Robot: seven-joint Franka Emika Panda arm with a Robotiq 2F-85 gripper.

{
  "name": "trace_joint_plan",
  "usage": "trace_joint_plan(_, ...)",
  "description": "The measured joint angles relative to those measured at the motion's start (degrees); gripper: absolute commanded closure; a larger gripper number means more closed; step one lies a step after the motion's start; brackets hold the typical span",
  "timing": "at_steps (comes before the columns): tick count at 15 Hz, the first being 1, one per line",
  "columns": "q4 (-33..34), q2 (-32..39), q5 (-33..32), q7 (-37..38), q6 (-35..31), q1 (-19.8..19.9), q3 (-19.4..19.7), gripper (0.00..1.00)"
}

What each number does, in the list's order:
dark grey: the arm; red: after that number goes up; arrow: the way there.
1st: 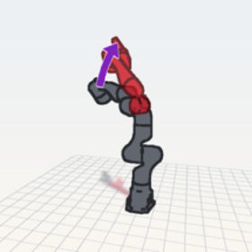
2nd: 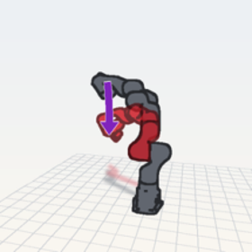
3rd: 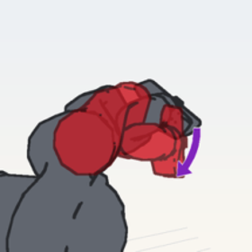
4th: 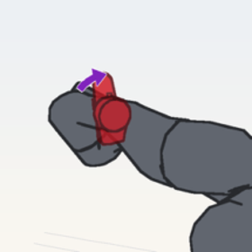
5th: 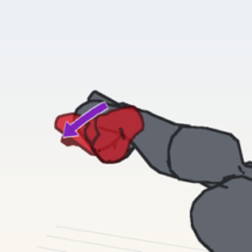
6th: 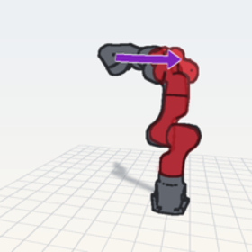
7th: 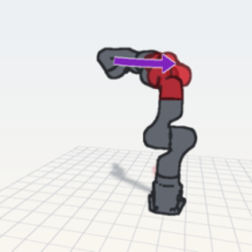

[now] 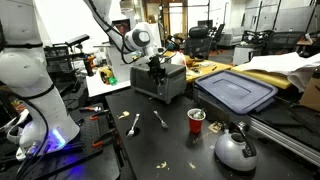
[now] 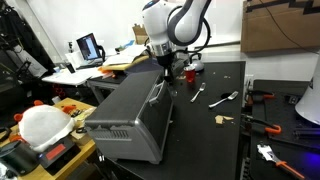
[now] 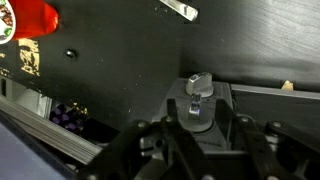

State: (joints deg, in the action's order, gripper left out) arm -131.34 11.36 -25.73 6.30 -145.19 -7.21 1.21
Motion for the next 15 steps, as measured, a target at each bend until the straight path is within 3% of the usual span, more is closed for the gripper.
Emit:
trace_joint_plan(1, 0.0, 0.0, 0.0, -0.02, 0.43, 0.03, 0.0, 0.95)
trace_joint_plan(3, 0.0, -0.01, 0.01, -0.05, 1.17, 0.1, 0.0, 1.0)
trace_joint_plan(10, 0.28, -0.11, 5.25, -4.32, 1.67, 1.17, -0.57, 0.97)
trace_joint_plan(15, 0.94, 0.11, 18.17, -15.69, 1.68, 4.67, -1.62, 0.97)
